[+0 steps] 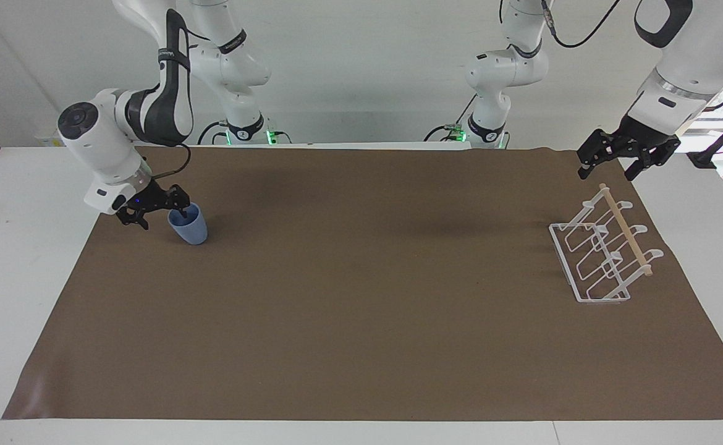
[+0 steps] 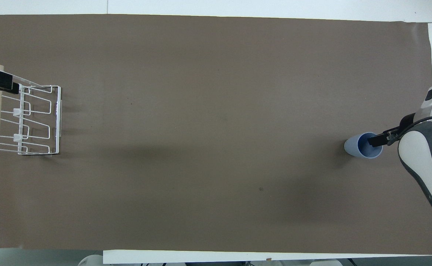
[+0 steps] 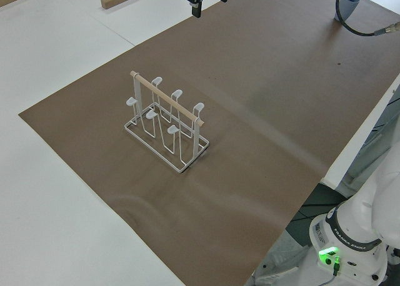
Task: Hang cup on cup holder
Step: 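Reach the right gripper to the blue cup rim and grasp it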
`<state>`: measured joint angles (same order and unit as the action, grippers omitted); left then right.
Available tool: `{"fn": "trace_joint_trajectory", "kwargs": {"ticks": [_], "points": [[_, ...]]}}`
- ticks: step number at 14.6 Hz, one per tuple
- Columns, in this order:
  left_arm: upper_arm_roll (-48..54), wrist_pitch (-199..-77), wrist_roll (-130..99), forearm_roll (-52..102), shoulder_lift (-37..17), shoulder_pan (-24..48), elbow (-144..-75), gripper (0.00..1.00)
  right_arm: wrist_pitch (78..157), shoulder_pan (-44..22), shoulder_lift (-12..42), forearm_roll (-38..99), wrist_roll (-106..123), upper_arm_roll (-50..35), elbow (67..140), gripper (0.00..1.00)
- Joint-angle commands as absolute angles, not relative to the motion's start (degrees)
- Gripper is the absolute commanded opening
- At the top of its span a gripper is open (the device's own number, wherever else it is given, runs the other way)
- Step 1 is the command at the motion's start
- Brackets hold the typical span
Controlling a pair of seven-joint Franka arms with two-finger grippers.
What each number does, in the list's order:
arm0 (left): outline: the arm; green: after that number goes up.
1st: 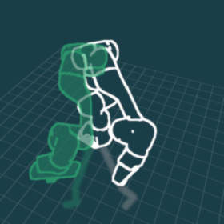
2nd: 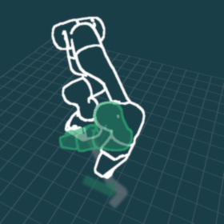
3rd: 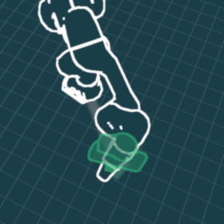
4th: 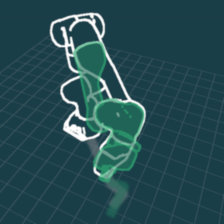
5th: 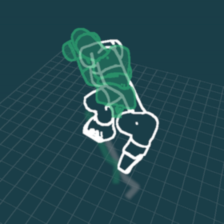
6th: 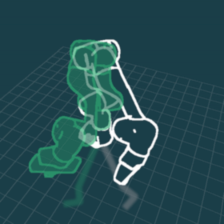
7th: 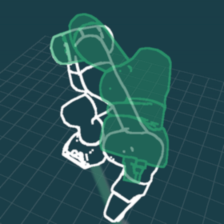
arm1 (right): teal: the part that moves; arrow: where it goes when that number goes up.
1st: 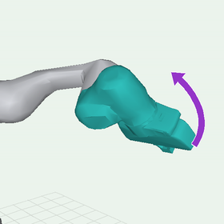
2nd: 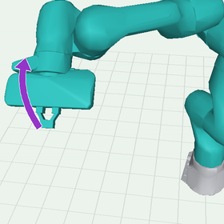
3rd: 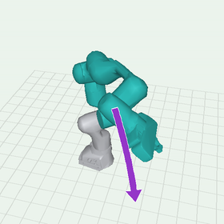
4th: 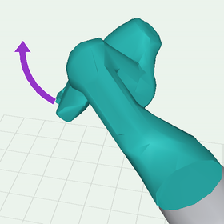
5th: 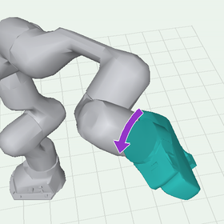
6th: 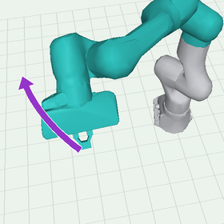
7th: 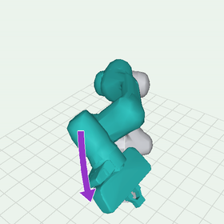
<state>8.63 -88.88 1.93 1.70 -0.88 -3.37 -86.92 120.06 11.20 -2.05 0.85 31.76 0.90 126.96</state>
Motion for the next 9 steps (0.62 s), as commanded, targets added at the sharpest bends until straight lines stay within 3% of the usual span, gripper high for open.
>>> {"fn": "trace_joint_trajectory", "kwargs": {"ticks": [1, 3, 4, 7, 9], "points": [[8.5, -88.6, 2.5, 2.2, -0.4, -3.8, -87.1, 1.00, 121.9, 11.5, -2.5, 1.8, 33.7, 0.5, 129.5, 1.00], [8.5, -88.6, 2.5, 2.2, -0.4, -3.8, -87.1, 1.00, 122.3, 11.8, -1.6, 1.8, 37.9, 0.5, 130.6, 0.98], [8.5, -88.6, 2.5, 2.1, -0.4, -3.8, -87.1, 1.00, 122.8, 11.8, -0.8, 1.8, 38.7, 0.5, 130.6, 0.87], [8.5, -88.6, 2.5, 2.2, -0.4, -3.8, -87.1, 0.99, 125.3, 10.9, -0.3, 1.8, 38.7, 0.5, 130.6, 0.31], [8.5, -88.5, 2.2, 2.2, -0.4, -3.8, -87.3, 1.00, 125.1, 11.0, 0.1, 1.8, 38.9, 0.5, 129.9, 0.03]]}}
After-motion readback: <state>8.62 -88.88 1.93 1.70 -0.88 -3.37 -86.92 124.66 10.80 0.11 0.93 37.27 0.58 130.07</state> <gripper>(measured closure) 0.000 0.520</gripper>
